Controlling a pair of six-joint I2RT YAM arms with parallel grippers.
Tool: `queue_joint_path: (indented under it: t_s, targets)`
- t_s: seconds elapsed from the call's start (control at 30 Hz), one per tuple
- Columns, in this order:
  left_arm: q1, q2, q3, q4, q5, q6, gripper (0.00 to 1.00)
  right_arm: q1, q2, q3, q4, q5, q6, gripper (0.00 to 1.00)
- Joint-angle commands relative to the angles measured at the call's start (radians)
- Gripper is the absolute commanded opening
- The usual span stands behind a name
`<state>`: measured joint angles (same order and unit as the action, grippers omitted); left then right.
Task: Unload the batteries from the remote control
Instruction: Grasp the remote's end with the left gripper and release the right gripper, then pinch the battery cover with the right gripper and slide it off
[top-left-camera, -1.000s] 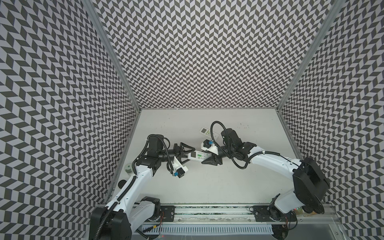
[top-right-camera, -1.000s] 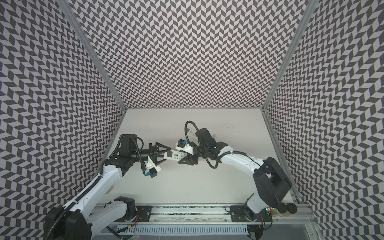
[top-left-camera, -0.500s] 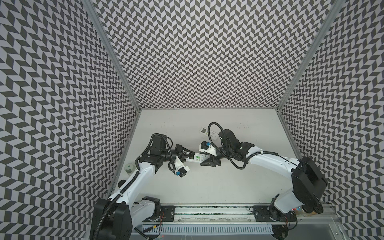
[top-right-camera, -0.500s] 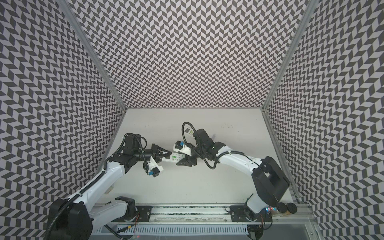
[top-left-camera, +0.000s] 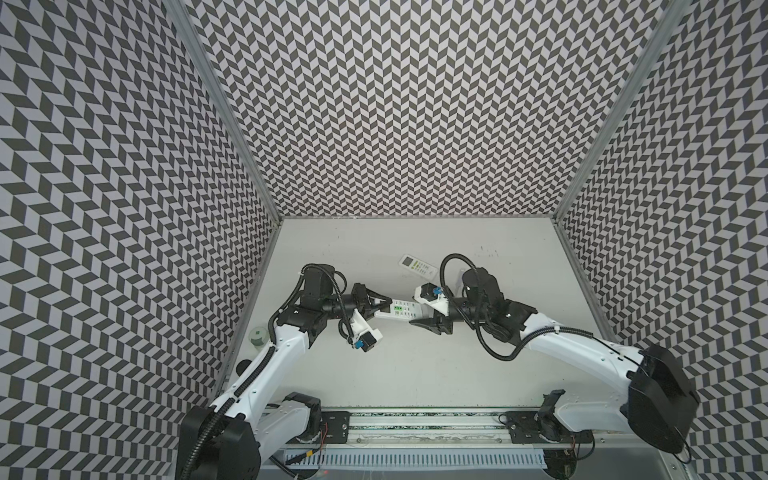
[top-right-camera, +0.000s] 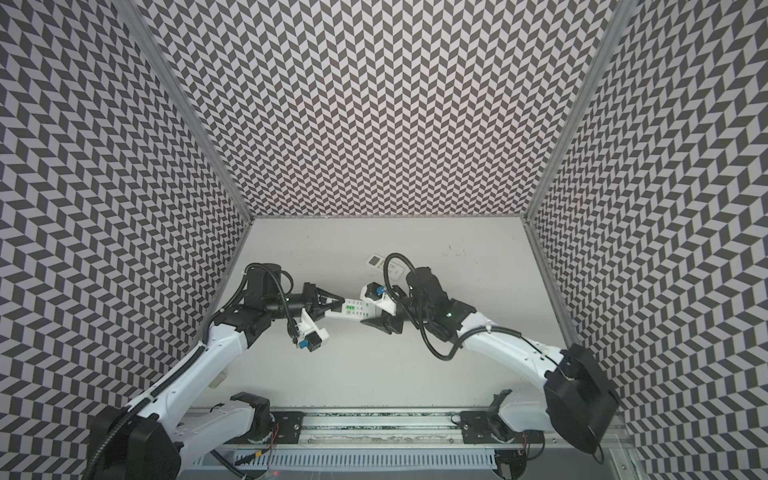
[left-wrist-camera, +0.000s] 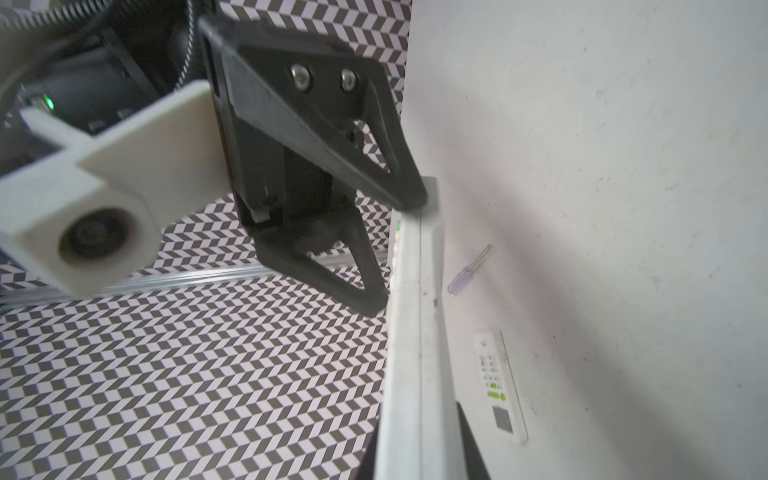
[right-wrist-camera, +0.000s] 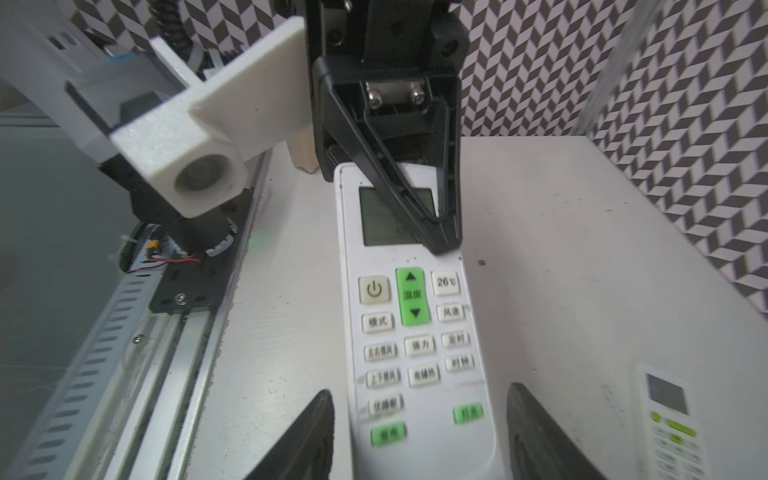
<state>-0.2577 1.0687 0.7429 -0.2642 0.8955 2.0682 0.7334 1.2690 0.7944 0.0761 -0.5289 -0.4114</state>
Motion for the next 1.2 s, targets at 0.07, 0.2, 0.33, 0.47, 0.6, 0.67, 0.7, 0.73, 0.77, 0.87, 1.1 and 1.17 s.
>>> queue_joint_path:
  t_s: [0.07, 0.2, 0.33, 0.47, 0.6, 0.67, 0.7, 0.73, 0.77, 0.87, 1.1, 1.17]
  targets:
    - [-0.009, 0.017, 0.132, -0.064, -0.158, -0.115, 0.00, -0.055, -0.134, -0.127, 0.275, 0.120, 0.090, 0.98]
    - [-0.022, 0.068, 0.267, 0.003, -0.215, -0.612, 0.00, -0.087, -0.216, -0.230, 0.430, 0.218, 0.138, 1.00]
    - [-0.022, 0.124, 0.426, -0.164, -0.239, -0.899, 0.00, -0.096, -0.244, -0.276, 0.531, 0.295, 0.179, 0.99]
    - [-0.021, 0.131, 0.482, -0.241, -0.275, -1.176, 0.00, -0.102, -0.239, -0.305, 0.599, 0.416, 0.325, 0.99]
    - [-0.005, 0.167, 0.534, -0.346, -0.209, -1.394, 0.00, -0.121, -0.220, -0.298, 0.598, 0.414, 0.442, 0.99]
    - [0.013, 0.190, 0.534, -0.364, -0.166, -1.523, 0.00, -0.127, -0.197, -0.295, 0.606, 0.406, 0.525, 0.99]
    - [0.029, 0.201, 0.527, -0.371, -0.131, -1.565, 0.00, -0.130, -0.181, -0.290, 0.606, 0.379, 0.545, 0.99]
    - [0.046, 0.213, 0.520, -0.382, -0.091, -1.600, 0.00, -0.130, -0.164, -0.279, 0.600, 0.341, 0.560, 0.99]
    - [0.060, 0.226, 0.511, -0.387, -0.061, -1.633, 0.00, -0.130, -0.152, -0.265, 0.583, 0.301, 0.573, 0.99]
    - [0.075, 0.257, 0.466, -0.387, -0.040, -1.696, 0.00, -0.131, -0.119, -0.251, 0.571, 0.253, 0.640, 0.99]
    - [0.085, 0.257, 0.207, -0.078, 0.070, -2.025, 0.00, -0.138, -0.032, -0.230, 0.510, 0.178, 0.664, 0.98]
    - [0.113, 0.250, 0.132, 0.012, 0.147, -2.067, 0.00, -0.138, -0.011, -0.250, 0.540, 0.188, 0.689, 0.98]
